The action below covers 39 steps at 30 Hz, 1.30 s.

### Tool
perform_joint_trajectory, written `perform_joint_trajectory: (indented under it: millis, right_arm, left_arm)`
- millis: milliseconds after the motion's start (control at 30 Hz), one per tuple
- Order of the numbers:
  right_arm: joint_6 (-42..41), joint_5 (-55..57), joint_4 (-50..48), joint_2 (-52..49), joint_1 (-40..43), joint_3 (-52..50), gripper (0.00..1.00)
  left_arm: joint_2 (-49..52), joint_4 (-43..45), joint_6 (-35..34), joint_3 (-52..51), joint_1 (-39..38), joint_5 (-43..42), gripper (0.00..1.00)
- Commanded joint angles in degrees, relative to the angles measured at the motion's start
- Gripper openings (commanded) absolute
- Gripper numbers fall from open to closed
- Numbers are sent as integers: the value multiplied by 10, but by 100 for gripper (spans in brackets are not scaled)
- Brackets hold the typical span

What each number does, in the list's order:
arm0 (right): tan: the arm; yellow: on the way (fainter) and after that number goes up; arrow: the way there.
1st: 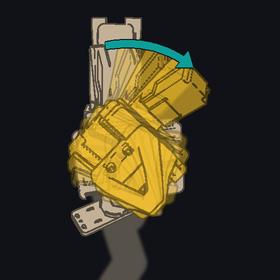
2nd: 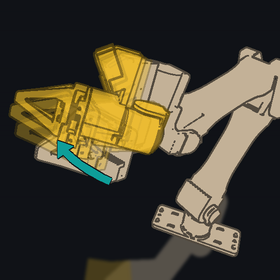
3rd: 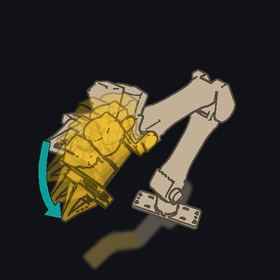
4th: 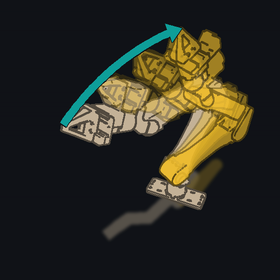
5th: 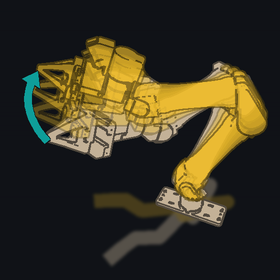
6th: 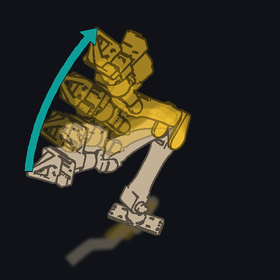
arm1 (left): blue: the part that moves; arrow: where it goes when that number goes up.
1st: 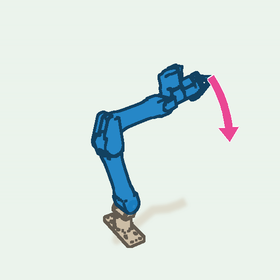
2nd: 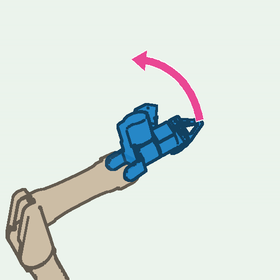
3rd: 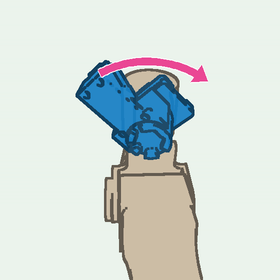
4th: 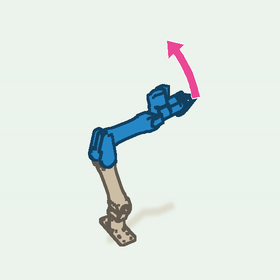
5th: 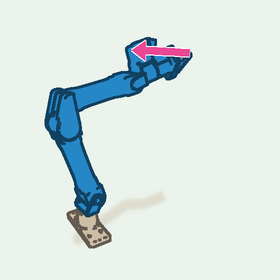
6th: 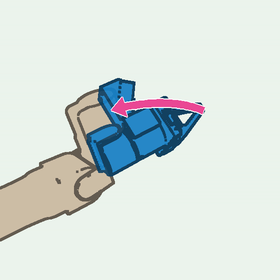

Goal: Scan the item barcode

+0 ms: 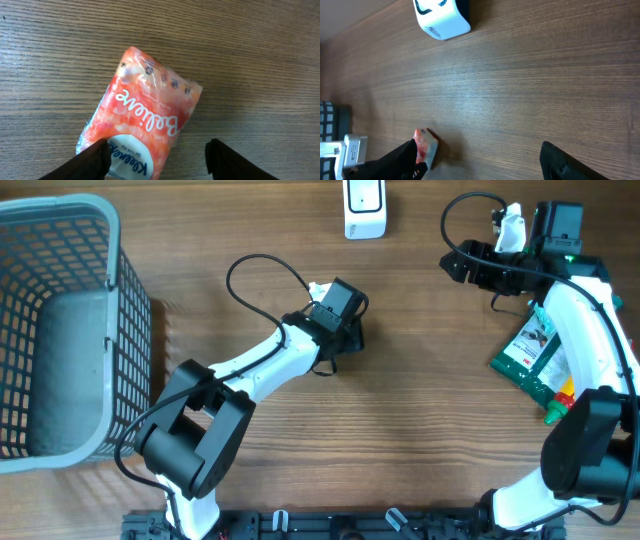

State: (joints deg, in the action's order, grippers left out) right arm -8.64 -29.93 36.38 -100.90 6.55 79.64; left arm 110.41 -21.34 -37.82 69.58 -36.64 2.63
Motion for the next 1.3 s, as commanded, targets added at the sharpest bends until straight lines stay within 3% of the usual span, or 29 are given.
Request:
perform_joint_trajectory:
  millis: [0,200,300,367,500,567,800,1267]
  right_arm:
    - [12,6,8,10,-1,3,79]
    - [11,6,30,10,-27,3,76]
    - [-14,6,46,9,-66,2,70]
    - [-50,6,48,7,-94,-1,68]
    - [-128,38,48,-23,-178,-5,68]
    - [-169,41,48,-40,-212,-5,62]
    - [-306,131,45,-109,-326,-5,62]
    - [-370,151,0,-181,-337,-5,48]
  left_arm:
    - [-22,1,-7,-1,1,-2,69]
    - [-154,-12,35,-2,8,17,73]
    - [-269,-65,58,-2,36,127,75]
    - [-320,-107,86,-2,70,167,75]
    - [-378,-191,120,-2,190,154,75]
    - [-383,-208,150,-2,235,127,75]
    - [-381,-203,182,-2,357,1,74]
    - [-381,-200,196,-2,374,-2,74]
